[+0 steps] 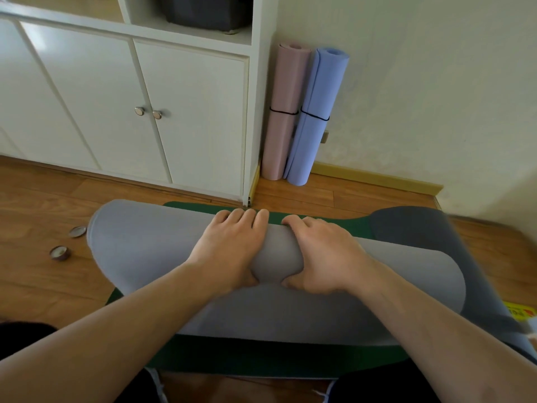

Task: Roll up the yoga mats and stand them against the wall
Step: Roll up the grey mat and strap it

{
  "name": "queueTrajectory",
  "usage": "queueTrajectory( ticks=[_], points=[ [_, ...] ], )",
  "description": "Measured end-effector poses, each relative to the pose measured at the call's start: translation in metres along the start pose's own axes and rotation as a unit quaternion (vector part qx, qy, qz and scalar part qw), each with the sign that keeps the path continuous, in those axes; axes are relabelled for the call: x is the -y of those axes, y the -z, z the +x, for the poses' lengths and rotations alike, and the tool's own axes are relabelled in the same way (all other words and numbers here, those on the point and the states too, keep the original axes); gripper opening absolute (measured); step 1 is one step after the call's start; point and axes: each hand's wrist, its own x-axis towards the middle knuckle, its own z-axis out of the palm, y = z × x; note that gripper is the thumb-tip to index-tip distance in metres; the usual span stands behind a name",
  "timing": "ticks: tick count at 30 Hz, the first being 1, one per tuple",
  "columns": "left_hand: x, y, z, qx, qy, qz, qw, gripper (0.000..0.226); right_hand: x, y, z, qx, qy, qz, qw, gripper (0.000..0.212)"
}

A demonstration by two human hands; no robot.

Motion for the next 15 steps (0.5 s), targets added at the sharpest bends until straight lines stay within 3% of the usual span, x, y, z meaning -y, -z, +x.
queueTrajectory(
  ticks=[2,4,8,12,15],
  points=[
    [0.003,0.001,0.002,-0.003,0.005,-0.043,0.999,0.104,-0.001,-0.003,-0.001,0.015,0.005,-0.027,1.0,0.129],
    [0.007,0.003,0.003,0.005,0.006,-0.072,0.997,0.097,0.0,-0.005,-0.001,0.023,0.006,-0.047,0.999,0.133],
    [0.01,0.004,0.001,0.025,-0.006,-0.067,0.997,0.097,0.003,-0.005,0.001,-0.013,0.012,-0.017,1.0,0.104],
    [0.003,0.002,-0.004,0.044,-0.02,0.029,0.998,0.137,0.001,0.003,0.002,0.0,-0.012,0.026,1.0,0.097],
    [0.0,-0.002,-0.002,0.018,-0.019,0.027,0.999,0.127,0.002,0.003,0.002,0.031,-0.014,0.041,0.999,0.095]
  ],
)
